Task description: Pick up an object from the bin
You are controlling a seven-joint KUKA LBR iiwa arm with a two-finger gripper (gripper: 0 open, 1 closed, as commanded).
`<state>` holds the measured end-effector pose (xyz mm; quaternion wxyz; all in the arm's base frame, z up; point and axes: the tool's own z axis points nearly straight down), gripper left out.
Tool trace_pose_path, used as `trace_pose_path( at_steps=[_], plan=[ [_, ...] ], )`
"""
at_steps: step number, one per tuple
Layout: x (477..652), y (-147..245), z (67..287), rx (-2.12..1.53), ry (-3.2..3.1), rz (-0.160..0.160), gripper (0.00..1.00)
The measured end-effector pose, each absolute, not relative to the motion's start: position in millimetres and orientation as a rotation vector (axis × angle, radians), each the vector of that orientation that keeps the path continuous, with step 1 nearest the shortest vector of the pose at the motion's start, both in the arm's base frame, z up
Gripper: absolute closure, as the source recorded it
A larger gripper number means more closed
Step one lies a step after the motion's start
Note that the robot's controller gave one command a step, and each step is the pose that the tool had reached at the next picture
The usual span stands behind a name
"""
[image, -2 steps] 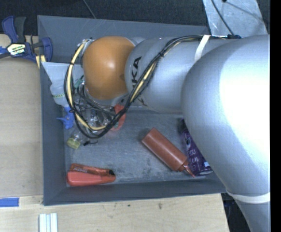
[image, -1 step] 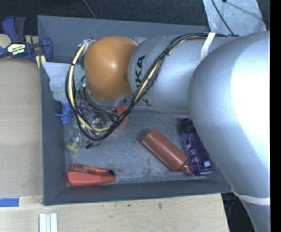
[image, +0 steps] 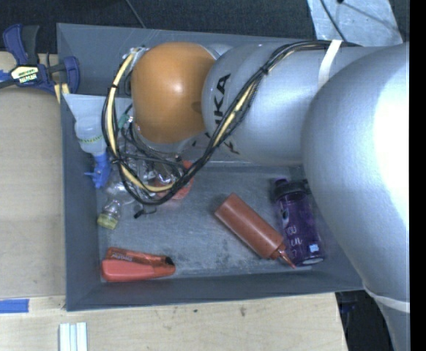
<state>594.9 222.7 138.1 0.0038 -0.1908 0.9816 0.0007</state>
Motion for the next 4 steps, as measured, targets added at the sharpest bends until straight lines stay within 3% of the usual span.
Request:
trace_pose_path(
  at_steps=[1,2,4],
  plan=[
    [601.7,209,69,-0.835,3.026,0.001,0.00],
    [604.0,231,70,-1.176,2.911,0.002,1.00],
    [602.9,231,75,-1.176,2.914,0.003,1.00]
  ],
)
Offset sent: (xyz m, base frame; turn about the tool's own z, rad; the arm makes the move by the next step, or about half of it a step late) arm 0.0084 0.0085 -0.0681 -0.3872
